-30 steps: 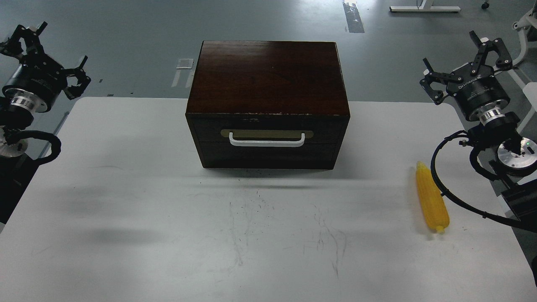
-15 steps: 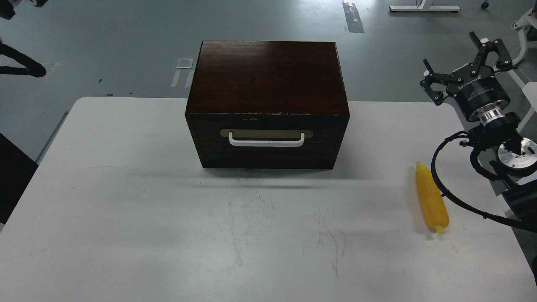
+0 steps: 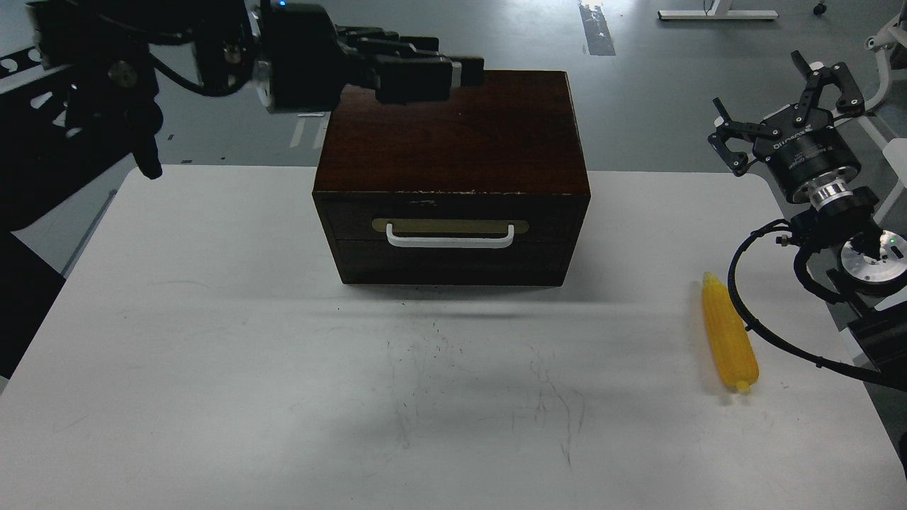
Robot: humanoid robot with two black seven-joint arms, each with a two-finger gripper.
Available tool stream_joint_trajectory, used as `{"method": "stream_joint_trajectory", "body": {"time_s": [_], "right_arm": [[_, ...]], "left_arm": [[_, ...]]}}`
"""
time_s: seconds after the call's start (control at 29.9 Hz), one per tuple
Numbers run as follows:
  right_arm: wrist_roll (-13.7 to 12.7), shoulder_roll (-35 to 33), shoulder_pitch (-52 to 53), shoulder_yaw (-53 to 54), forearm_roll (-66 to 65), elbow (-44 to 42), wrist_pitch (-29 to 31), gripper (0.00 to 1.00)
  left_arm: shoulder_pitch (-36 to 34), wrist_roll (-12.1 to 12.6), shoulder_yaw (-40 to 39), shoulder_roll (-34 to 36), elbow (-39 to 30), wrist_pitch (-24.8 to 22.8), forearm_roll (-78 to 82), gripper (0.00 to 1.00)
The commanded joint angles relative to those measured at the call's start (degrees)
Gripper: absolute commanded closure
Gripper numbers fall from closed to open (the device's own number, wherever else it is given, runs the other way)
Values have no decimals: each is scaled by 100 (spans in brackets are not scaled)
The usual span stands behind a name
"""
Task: Put corn in drawer with both arms
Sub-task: 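Reach the left gripper to the white drawer handle and grasp it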
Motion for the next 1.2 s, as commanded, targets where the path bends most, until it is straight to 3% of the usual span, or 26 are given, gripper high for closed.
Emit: {"method": "stream_joint_trajectory", "body": {"time_s": [0.0, 0.13, 0.3, 0.47, 1.17], "right_arm": [[1, 1, -8, 1, 1, 3, 0, 0], [1, 1, 1, 1, 1, 29, 0, 0], [1, 1, 36, 1, 1, 12, 0, 0], [1, 1, 27, 9, 1, 3, 0, 0], [1, 1, 71, 1, -8, 12, 0, 0]], "left_arm": [[-62, -17, 582, -288, -235, 1, 1179, 17], [-97, -253, 1301, -640, -191, 1, 2039, 20], [-273, -280, 2032, -755, -129, 1, 3078, 29], [-431, -298, 2551, -781, -112, 1, 3342, 32], [-598, -298, 2754, -1071, 99, 1, 3863, 31]]}}
